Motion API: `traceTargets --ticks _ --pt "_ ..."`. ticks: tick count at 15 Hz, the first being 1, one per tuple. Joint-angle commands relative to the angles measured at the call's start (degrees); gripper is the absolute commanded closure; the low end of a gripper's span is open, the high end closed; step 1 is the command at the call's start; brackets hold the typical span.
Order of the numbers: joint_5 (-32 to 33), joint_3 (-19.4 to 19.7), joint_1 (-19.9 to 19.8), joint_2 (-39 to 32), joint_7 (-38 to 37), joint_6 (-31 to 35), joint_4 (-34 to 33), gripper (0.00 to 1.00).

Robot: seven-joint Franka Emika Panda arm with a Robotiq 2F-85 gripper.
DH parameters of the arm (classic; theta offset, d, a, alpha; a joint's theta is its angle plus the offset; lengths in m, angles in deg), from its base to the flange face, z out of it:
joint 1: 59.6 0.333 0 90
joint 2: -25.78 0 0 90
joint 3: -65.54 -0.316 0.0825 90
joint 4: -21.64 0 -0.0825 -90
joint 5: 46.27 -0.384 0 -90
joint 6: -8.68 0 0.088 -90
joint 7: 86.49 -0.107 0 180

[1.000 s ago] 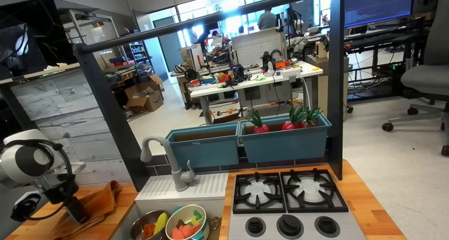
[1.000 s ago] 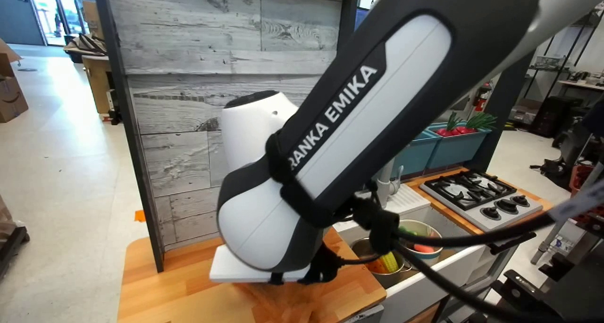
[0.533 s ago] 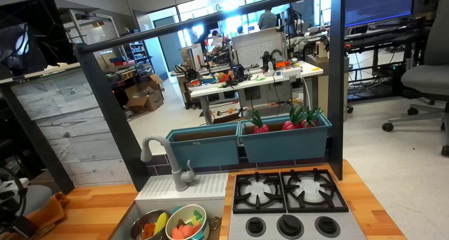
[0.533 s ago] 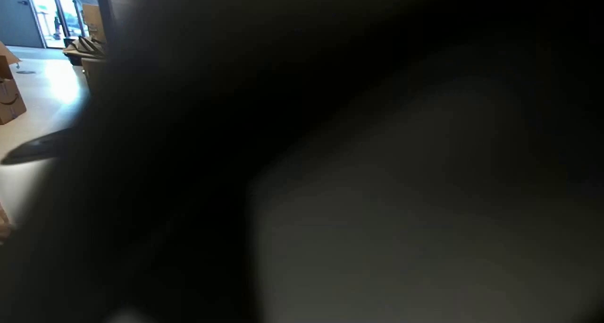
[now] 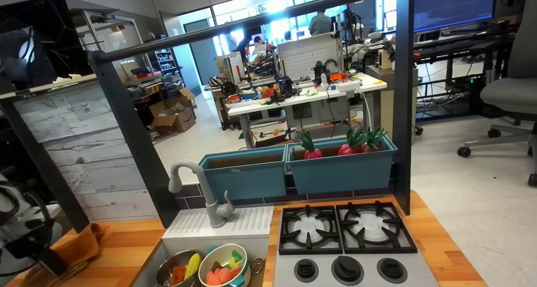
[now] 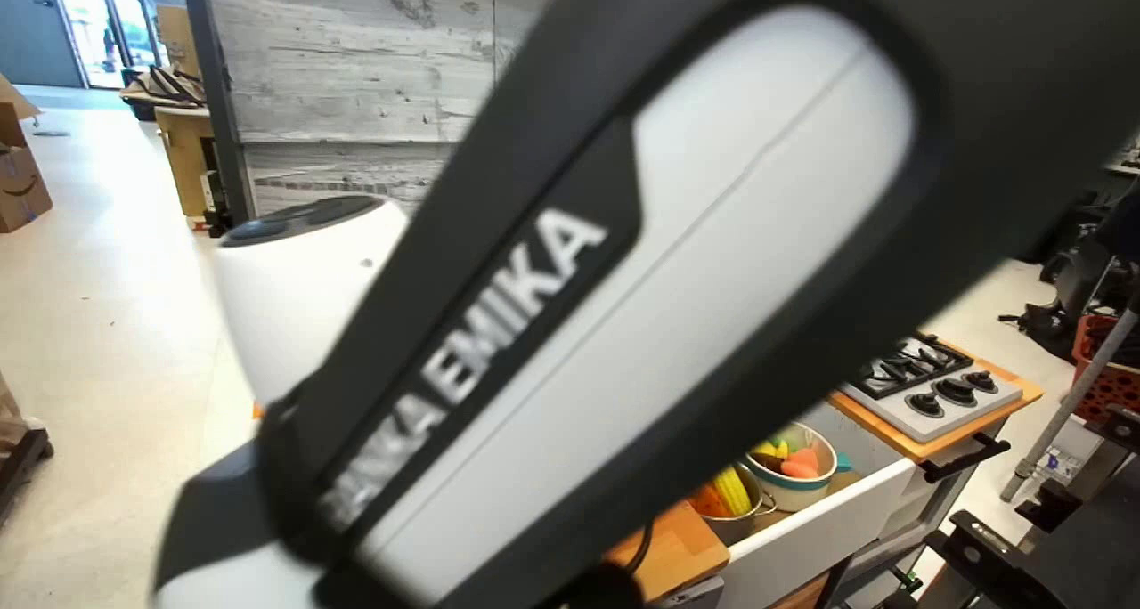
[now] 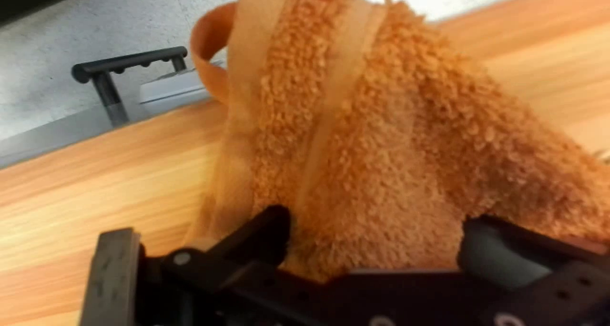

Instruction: Put the plush toys in the the pots in the sing and use the towel to wipe the surface

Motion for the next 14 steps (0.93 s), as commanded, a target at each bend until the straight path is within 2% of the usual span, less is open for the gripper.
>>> traceTargets --ticks 1,3,5,7,11,14 --pt "-1.6 3.7 -3.8 4.0 -4.4 2.8 10.4 0.0" --pt "-1.5 6.7 -5.0 5.4 -7.5 3.5 14.1 0.0" --pt "-0.6 7.2 -6.3 4.0 -9.1 1.9 12.1 0.0" --pt "0.3 5.5 -6.4 1.2 -7.9 0.8 7.3 0.0" --pt "3.5 2.4 -2.7 -3.1 -4.8 2.0 -1.8 0.0" --pt "4.7 1.7 1.9 -7.4 -3.4 0.4 -10.3 0.0"
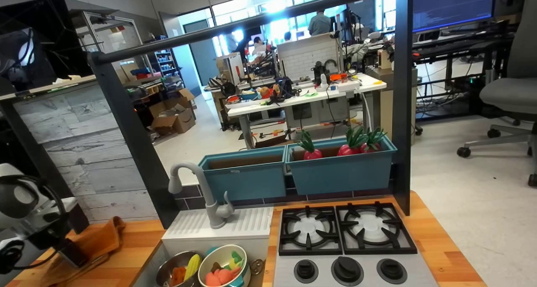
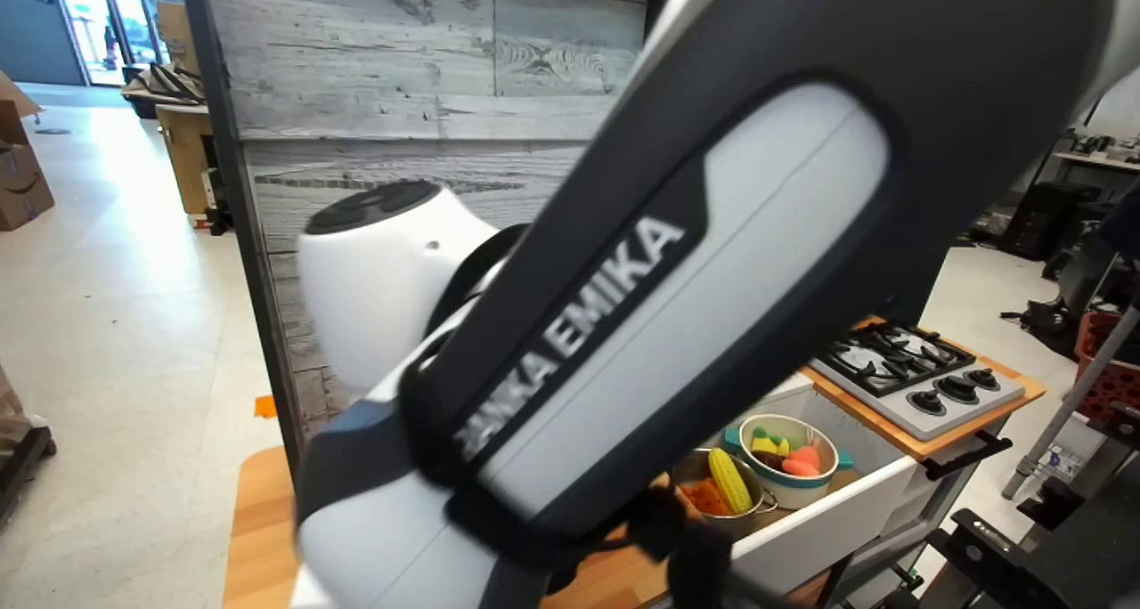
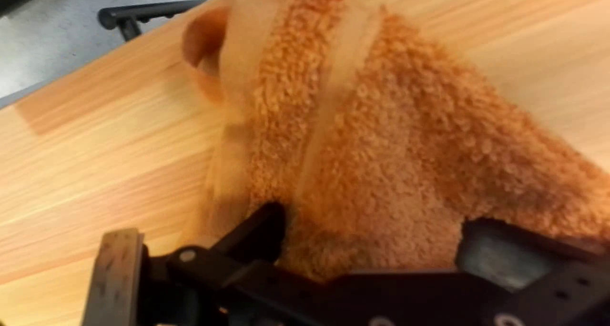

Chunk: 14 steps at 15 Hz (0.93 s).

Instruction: Put the plush toys in the the pots in the sing and use the towel to wipe the surface

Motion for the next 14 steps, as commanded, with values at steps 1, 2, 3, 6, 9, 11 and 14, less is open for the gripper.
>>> traceTargets --ticks 1,2,3,6,9,11,14 --pt "1.5 -1.2 4.1 -9.4 1.8 -1.6 -13.8 0.0" --pt "1.2 -1.4 4.1 -10.9 3.0 -2.8 -16.4 0.0" --pt "0.9 -0.9 4.1 -11.4 3.4 -3.2 -17.1 0.0" --pt "-0.2 0.9 1.7 -8.1 2.5 -5.5 -11.1 0.0" --pt "0.6 4.3 0.4 -2.1 -0.5 -6.9 -2.3 0.0" --pt "1.0 6.6 -0.7 1.4 -0.2 -7.9 3.7 0.0" --pt "2.7 7.2 -2.3 0.5 1.2 -11.3 2.9 0.0"
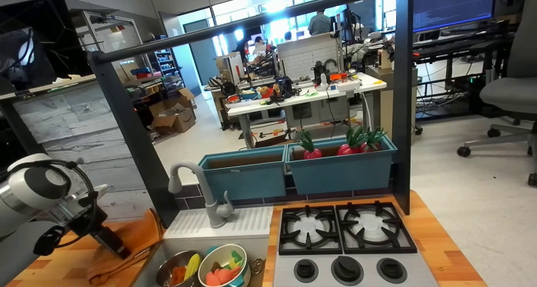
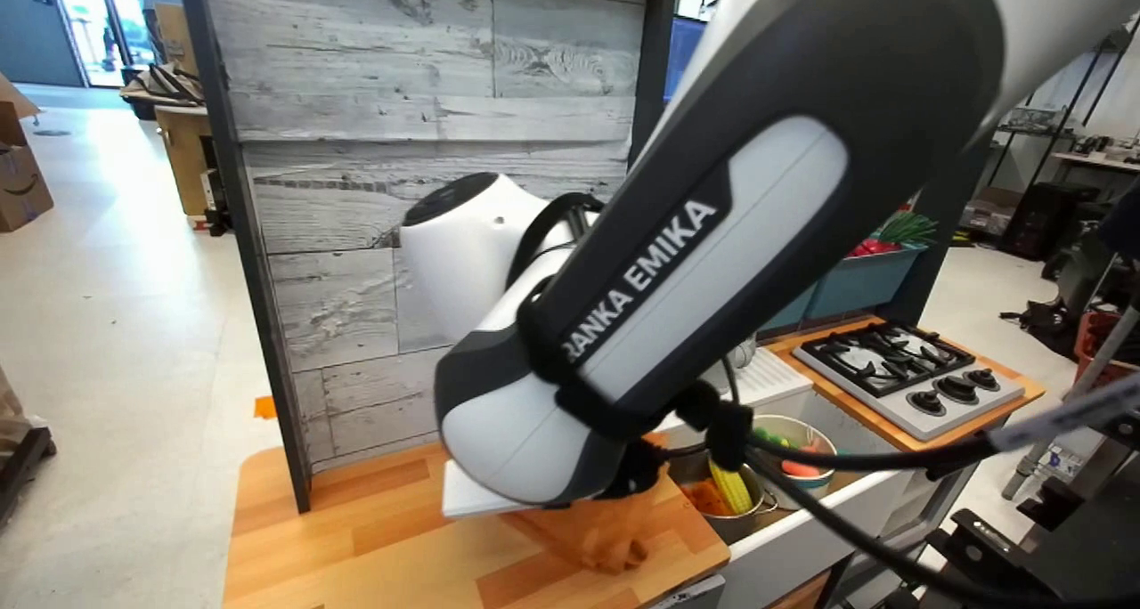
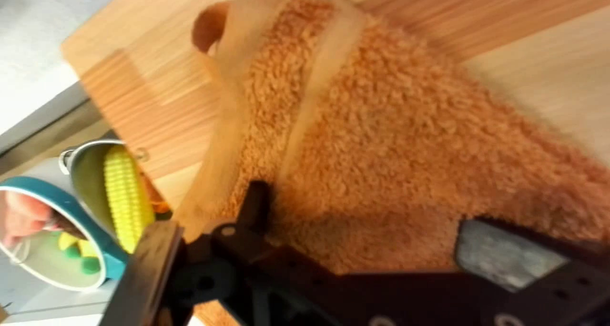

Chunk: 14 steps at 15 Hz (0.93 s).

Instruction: Put the plush toys in the the pots in the sing and use the towel to wipe the surface

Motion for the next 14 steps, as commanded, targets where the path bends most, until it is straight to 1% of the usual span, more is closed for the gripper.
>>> traceTargets --ticks 1,2,4,5,8,10,11,12,13,14 --pt "2.8 -1.0 -1.2 -0.8 1.5 -3.2 0.4 0.0" --pt "3.3 -2.5 -1.3 -3.3 3.3 -2.5 -3.5 0.0" --pt "4.6 -4.4 0.4 -6.0 5.2 -1.2 -8.6 0.0" --pt "5.3 -5.0 1.1 -6.5 6.2 -0.6 -10.0 0.0" --pt "6.6 -6.7 4.7 -9.0 8.6 0.7 -15.9 0.0" --pt "6.3 -7.6 7.3 -12.0 10.0 0.3 -20.7 0.0" --pt "6.0 -7.8 7.9 -13.1 11.2 0.0 -22.2 0.0" --pt "5.5 -8.0 8.0 -13.1 12.7 -2.1 -22.3 0.0" --pt "5.4 -7.6 8.0 -13.4 13.6 -2.4 -22.5 0.0" --pt "6.2 -6.7 7.5 -10.9 13.1 -2.5 -18.0 0.0"
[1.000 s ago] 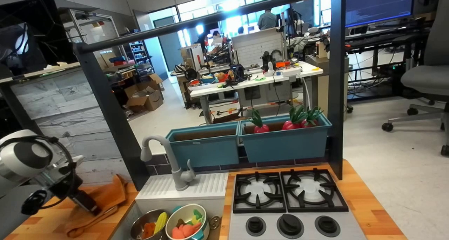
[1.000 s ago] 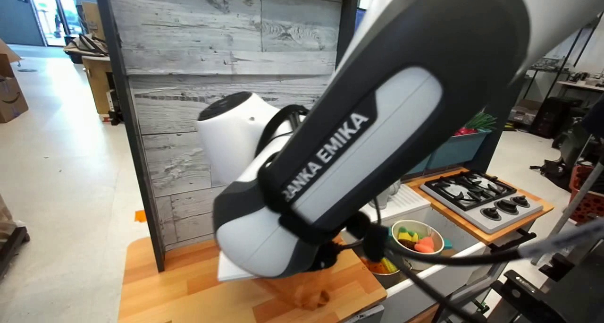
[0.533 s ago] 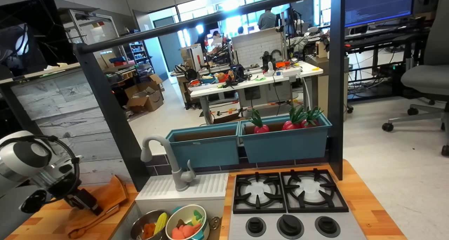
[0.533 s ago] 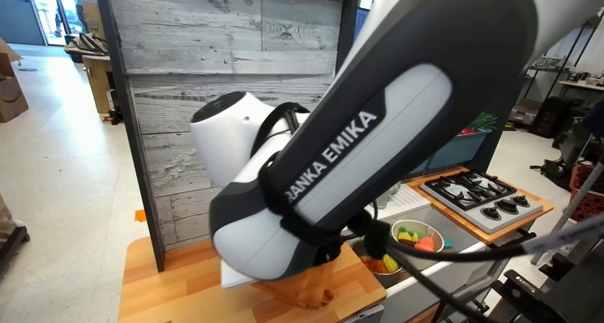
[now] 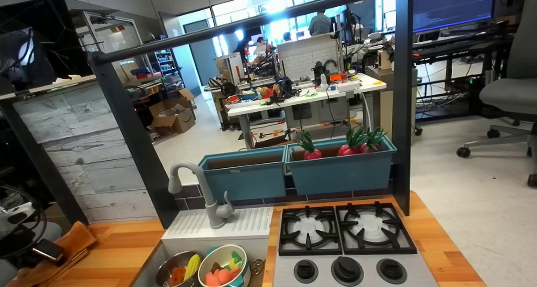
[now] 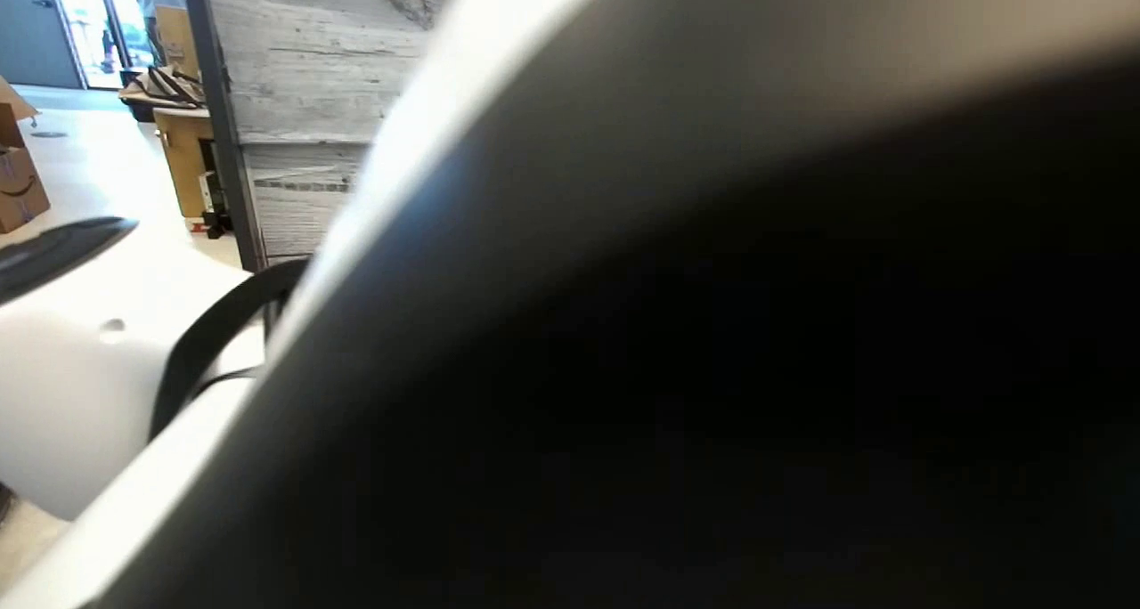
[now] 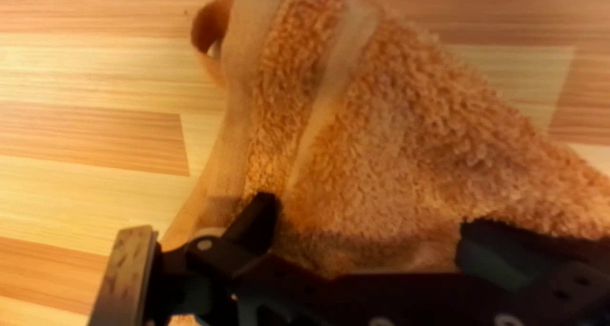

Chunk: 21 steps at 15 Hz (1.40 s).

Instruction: Put the plush toys in the the pots in the sing and use the towel to wipe the surface

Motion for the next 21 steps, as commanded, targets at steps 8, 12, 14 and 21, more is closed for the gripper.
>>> traceTargets --ticks 8,12,14,21 --pt "0.1 6.3 -5.1 12.7 -2.9 0.8 25.0 0.0" --pt "1.0 3.5 -6.4 9.9 -0.9 6.1 21.8 0.0" --pt "0.6 1.8 -5.3 7.1 -0.1 9.5 17.8 0.0" --pt "0.5 0.6 2.5 1.4 3.5 10.3 5.9 0.0"
